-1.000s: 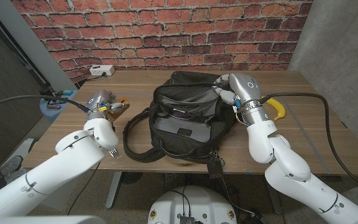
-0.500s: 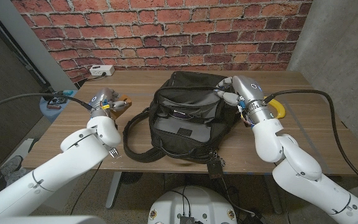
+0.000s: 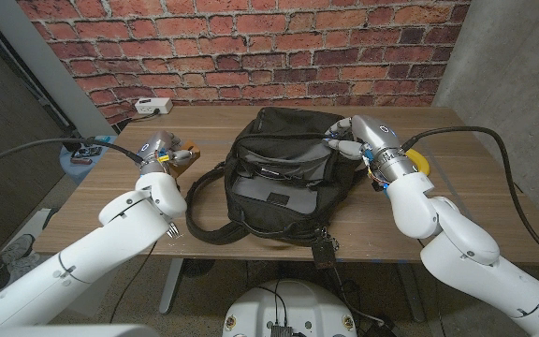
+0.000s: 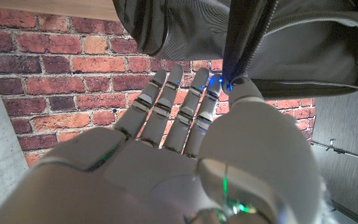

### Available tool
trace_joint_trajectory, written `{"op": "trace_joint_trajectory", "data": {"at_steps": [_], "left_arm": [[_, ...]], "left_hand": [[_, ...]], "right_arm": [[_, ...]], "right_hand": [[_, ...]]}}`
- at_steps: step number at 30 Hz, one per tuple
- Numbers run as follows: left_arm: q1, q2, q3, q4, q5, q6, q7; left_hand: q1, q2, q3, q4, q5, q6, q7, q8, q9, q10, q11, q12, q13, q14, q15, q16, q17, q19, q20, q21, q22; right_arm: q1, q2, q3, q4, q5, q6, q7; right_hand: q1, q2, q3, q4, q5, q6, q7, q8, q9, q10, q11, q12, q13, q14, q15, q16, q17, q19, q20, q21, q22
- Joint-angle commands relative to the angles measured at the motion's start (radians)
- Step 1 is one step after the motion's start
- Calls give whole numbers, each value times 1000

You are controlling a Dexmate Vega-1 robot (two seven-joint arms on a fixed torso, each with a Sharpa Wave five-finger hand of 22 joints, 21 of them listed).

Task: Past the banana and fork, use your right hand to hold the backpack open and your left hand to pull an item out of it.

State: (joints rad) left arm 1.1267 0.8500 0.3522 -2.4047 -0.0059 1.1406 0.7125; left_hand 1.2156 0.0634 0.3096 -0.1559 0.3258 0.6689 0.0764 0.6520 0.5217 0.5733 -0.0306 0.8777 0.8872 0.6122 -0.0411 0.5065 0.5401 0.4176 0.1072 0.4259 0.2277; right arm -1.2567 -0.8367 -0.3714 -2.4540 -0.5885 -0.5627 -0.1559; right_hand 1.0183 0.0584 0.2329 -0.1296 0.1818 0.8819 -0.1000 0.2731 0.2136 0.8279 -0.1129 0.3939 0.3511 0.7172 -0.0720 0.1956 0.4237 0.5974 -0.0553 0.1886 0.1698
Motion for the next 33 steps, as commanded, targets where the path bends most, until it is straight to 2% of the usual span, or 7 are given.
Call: {"op": "trace_joint_trajectory", "data": {"at_steps": [1,14,19,25,33], "left_arm": [[-6,-41,18,28,39,-22,25],[-10,-66,28,45,70,-32,29],[5,-75,19,57,81,-63,39],[14,-73,7,61,83,-75,26],[19,-77,3,62,91,-81,21]], "left_hand": [[37,42,-1,2,6,8,-2,9,1,6,-9,1,2,5,-1,0,5,3,0,8,1],[33,41,-2,2,6,4,-2,10,-4,1,-11,-1,5,5,-3,-4,6,0,-2,10,0],[30,39,-3,2,5,7,-4,13,-7,4,-11,-2,4,7,-4,-4,7,1,-2,12,0],[30,37,-4,1,5,7,-4,14,-9,5,-11,-2,5,7,-2,-7,6,1,-2,13,-1],[25,37,-3,2,5,8,-4,17,-13,4,-12,-4,4,5,-3,-14,3,-1,-2,14,-1]], "right_arm": [[2,-60,43,-28,112,-21,60],[14,-143,93,-56,267,-48,129],[7,-169,126,-65,349,-46,151],[5,-196,138,-89,414,-91,153],[-5,-234,166,-106,500,-107,142]], "right_hand": [[-12,-2,-4,-1,5,-12,3,-7,2,-7,-1,-6,5,-9,-137,2,3,-11,-15,-3,2],[-29,-6,-9,-2,7,-70,17,-38,0,-75,25,-35,10,-80,-108,-12,-8,-48,-3,-7,2],[-35,-6,-9,-1,7,-86,25,-46,1,-99,35,-47,9,-100,-101,-15,-13,-66,-1,-10,2],[-40,-5,-10,-1,8,-105,27,-54,1,-116,40,-56,7,-113,-94,-13,-16,-82,-1,-12,2],[-42,-5,-11,-3,8,-123,29,-61,2,-131,50,-66,5,-131,-85,-13,-20,-94,1,-10,2]]}}
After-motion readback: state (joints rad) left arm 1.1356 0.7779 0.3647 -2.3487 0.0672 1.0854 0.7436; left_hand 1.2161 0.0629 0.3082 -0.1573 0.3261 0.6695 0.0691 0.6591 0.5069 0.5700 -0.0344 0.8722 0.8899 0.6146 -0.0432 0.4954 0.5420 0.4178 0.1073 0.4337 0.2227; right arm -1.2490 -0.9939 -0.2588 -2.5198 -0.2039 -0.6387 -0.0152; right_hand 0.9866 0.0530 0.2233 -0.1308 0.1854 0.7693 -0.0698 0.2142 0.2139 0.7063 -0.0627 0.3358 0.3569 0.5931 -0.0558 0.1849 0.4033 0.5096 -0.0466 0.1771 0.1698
